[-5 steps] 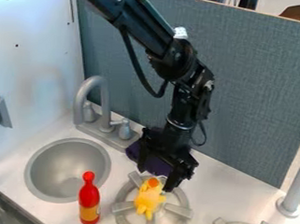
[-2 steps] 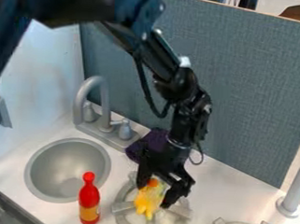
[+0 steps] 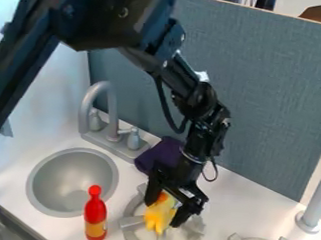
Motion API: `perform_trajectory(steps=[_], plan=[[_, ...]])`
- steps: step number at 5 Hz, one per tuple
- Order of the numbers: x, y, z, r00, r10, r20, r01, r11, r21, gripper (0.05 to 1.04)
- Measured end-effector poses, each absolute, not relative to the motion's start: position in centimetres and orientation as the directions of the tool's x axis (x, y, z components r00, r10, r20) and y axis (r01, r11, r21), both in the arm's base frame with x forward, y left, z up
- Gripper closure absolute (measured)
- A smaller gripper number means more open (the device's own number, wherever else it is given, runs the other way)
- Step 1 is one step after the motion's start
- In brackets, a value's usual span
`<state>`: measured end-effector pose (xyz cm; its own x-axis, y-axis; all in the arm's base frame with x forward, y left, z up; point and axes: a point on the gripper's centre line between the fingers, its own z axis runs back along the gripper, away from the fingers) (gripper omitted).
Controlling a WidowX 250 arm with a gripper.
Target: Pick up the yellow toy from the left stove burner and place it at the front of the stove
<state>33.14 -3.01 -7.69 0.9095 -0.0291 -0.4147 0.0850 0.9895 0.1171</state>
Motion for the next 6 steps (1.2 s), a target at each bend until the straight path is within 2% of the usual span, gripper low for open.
perform_trajectory(steps=[1, 2, 3, 5, 6], plan=[[33.3, -2.7, -8.0, 0.888, -0.019, -0.459, 0.092, 0.986, 0.138, 0.083], [33.0, -1.7, -8.1, 0.883, 0.013, -0.47, 0.061, 0.988, 0.142, 0.144], [32.1, -1.3, -8.5, 0.873, 0.026, -0.487, 0.05, 0.988, 0.144, 0.275], [31.3, -1.5, -6.8, 0.889, -0.006, -0.458, 0.064, 0.992, 0.11, 0.681], [30.7, -1.9, -5.1, 0.902, -0.03, -0.431, 0.074, 0.994, 0.086, 0.801]])
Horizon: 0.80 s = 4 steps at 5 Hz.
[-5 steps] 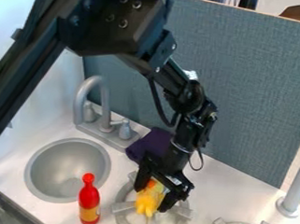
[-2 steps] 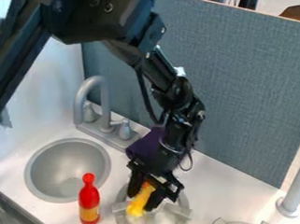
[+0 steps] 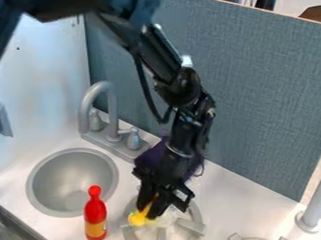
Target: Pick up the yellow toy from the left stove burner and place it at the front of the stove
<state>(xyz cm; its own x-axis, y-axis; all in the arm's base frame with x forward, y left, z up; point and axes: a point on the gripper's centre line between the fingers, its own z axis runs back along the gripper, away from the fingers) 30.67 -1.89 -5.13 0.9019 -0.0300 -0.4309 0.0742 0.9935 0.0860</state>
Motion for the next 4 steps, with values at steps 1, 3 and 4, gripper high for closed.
perform_trajectory(steps=[1, 3, 4], plan=[[30.1, -4.5, -4.4, 0.902, -0.073, -0.425, 0.126, 0.987, 0.098, 0.882], [28.2, -9.8, -5.0, 0.859, -0.192, -0.475, 0.225, 0.974, 0.014, 0.977], [27.1, -10.5, -5.9, 0.829, -0.205, -0.52, 0.251, 0.968, 0.019, 0.983]])
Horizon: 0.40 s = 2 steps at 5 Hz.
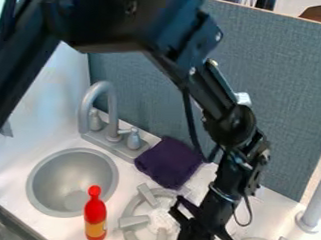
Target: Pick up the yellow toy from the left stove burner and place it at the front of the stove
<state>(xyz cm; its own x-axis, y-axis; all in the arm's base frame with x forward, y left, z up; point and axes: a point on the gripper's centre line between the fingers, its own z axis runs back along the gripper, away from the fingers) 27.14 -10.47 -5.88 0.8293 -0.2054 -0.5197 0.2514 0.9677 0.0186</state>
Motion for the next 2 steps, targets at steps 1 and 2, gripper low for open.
perform_trajectory(steps=[1, 2], plan=[[25.9, -10.0, -7.0, 0.792, -0.147, -0.593, 0.219, 0.974, 0.051, 0.983], [25.9, -9.3, -8.1, 0.788, -0.073, -0.612, 0.194, 0.972, 0.134, 0.983]])
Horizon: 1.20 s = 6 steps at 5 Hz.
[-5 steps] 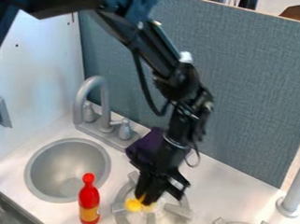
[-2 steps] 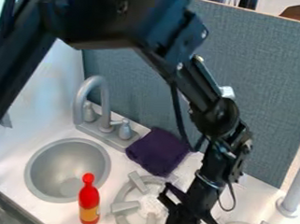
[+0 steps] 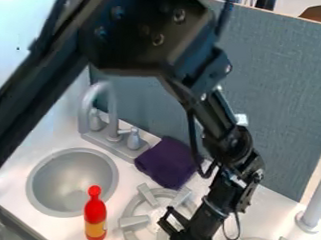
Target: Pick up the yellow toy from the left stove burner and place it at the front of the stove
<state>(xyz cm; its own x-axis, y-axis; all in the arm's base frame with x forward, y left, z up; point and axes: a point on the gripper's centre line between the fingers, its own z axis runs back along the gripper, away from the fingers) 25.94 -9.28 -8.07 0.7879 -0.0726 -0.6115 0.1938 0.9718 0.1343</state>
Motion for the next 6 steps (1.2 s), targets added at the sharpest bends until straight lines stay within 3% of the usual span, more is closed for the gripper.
perform_trajectory(steps=[1, 2, 3, 4, 5, 6], plan=[[25.7, -8.6, -9.4, 0.759, -0.056, -0.648, 0.207, 0.965, 0.159, 0.983], [25.3, -7.9, -9.6, 0.756, -0.089, -0.648, 0.21, 0.971, 0.112, 0.96], [25.3, -7.5, -6.9, 0.796, -0.133, -0.591, 0.191, 0.981, 0.036, 0.776], [25.7, -7.6, -1.9, 0.872, -0.179, -0.456, 0.179, 0.983, -0.044, 0.496], [26.5, -8.5, 1.3, 0.907, -0.211, -0.363, 0.186, 0.977, -0.104, 0.191], [26.5, -10.0, 2.6, 0.909, -0.273, -0.316, 0.236, 0.96, -0.15, 0.065]])
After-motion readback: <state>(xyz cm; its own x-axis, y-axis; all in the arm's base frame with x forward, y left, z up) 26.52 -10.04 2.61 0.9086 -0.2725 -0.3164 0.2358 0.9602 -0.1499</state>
